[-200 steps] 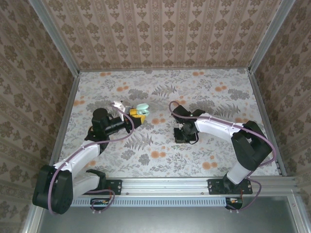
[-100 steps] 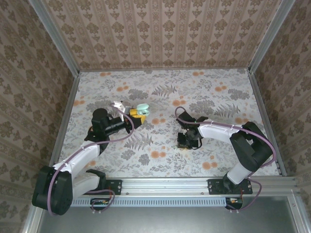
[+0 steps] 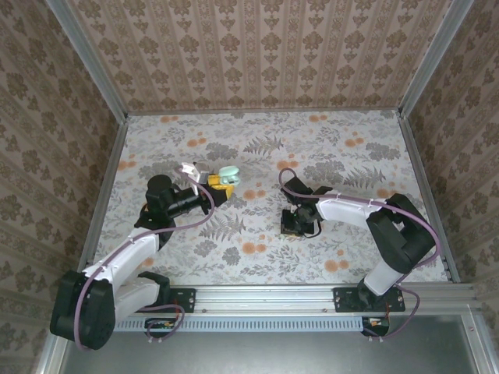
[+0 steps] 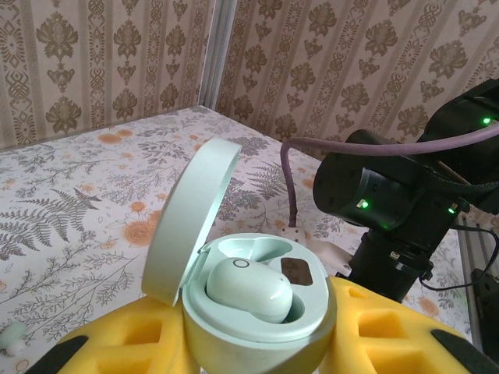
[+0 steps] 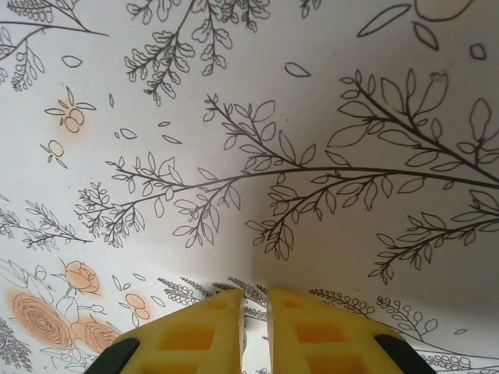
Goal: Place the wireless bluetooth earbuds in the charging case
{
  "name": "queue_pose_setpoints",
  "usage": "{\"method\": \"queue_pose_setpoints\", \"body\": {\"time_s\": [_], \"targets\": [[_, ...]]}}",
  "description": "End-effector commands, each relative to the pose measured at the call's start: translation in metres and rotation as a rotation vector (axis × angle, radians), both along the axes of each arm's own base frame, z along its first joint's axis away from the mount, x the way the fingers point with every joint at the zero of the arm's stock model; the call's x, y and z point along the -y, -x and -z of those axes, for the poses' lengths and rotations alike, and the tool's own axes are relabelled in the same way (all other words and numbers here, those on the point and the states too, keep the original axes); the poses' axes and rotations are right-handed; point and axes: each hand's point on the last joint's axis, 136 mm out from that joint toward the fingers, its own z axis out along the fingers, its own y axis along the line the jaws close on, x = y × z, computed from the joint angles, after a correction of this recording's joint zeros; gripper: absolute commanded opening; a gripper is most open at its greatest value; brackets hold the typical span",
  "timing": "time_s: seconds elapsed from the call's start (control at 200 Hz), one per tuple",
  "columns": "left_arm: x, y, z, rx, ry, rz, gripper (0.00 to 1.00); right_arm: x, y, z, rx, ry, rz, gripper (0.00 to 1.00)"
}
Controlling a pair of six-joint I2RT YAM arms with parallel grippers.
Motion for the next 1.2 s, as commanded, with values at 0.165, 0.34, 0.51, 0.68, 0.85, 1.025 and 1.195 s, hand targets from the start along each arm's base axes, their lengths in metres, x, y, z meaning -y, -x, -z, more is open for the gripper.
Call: {"method": "queue_pose_setpoints", "body": {"time_s": [0.165,0.34,0.51,0.68,0.85,1.025,1.195], "targets": [[0.001,0.002,-0.008,0.040,0.000,0.006,0.00,0.002,-0.001,-0.025,0.081,0.005,-0.083,0.16],[0.003,0.004,-0.008,0.038,0.001,0.016,0.00,-0.005,0.002,-0.035,0.137,-0.053,-0.162,0.22],[0.011,0.008,-0.009,0.026,0.003,0.063,0.00,-0.009,0.008,-0.034,0.164,-0.092,-0.234,0.28],[0.023,0.011,-0.006,0.016,-0.003,0.094,0.00,-0.011,0.010,-0.026,0.156,-0.105,-0.255,0.28],[0.027,0.007,-0.004,0.014,-0.005,0.094,0.00,-0.014,0.012,-0.019,0.148,-0.120,-0.256,0.28],[0.041,0.014,-0.004,0.010,-0.006,0.138,0.00,-0.013,0.015,-0.010,0.133,-0.109,-0.264,0.28],[0.045,0.015,-0.002,0.004,-0.010,0.145,0.00,-0.015,0.017,-0.004,0.120,-0.098,-0.276,0.28]]}}
